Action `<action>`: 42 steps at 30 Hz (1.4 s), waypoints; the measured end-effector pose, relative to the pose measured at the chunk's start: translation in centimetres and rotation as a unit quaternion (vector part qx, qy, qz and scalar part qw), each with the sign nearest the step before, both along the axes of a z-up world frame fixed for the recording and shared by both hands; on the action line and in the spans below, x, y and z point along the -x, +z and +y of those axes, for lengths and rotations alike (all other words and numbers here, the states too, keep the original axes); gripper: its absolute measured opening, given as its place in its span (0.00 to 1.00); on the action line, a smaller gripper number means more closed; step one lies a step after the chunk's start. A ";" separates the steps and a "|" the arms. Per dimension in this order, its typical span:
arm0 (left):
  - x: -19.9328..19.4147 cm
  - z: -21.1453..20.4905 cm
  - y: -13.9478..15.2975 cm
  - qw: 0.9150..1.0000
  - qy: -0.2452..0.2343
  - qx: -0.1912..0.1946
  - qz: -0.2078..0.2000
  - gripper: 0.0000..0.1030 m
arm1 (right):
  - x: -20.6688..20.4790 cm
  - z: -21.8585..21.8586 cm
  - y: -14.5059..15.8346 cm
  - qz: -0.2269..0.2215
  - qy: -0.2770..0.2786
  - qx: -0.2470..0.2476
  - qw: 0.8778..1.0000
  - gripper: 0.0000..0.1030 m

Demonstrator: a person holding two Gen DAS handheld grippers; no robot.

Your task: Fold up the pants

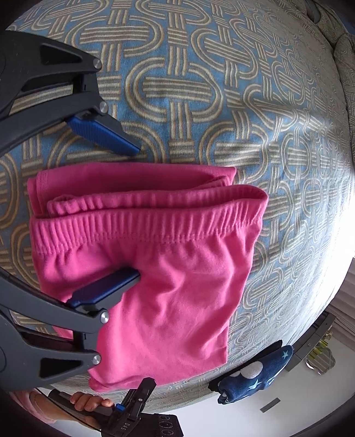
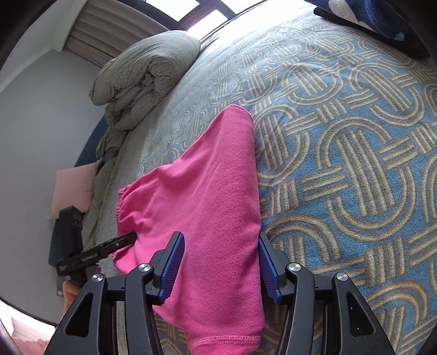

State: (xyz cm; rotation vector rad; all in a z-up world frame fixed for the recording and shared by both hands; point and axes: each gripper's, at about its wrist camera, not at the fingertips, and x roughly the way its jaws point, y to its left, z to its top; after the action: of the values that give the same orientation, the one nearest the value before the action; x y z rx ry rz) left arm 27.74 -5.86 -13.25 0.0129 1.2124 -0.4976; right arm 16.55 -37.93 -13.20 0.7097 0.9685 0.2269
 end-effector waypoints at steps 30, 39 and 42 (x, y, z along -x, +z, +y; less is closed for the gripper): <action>-1.2 1.3 -0.7 0.996 -0.001 0.072 0.044 0.53 | -2.8 0.9 -0.8 0.001 0.052 -0.033 0.998 0.63; -0.1 -0.3 0.6 0.998 -0.017 0.057 0.004 0.30 | -2.5 2.3 0.1 0.010 0.021 0.032 0.999 0.18; 0.6 -0.4 1.9 0.998 -0.020 0.057 -0.018 0.24 | -2.0 2.7 1.5 -0.008 0.019 0.037 0.999 0.13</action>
State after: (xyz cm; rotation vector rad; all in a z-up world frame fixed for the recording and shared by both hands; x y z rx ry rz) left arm 27.18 -6.29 -11.34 -0.0514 1.1482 -0.5989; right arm 18.57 -35.20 -11.72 0.6217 0.9712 0.2296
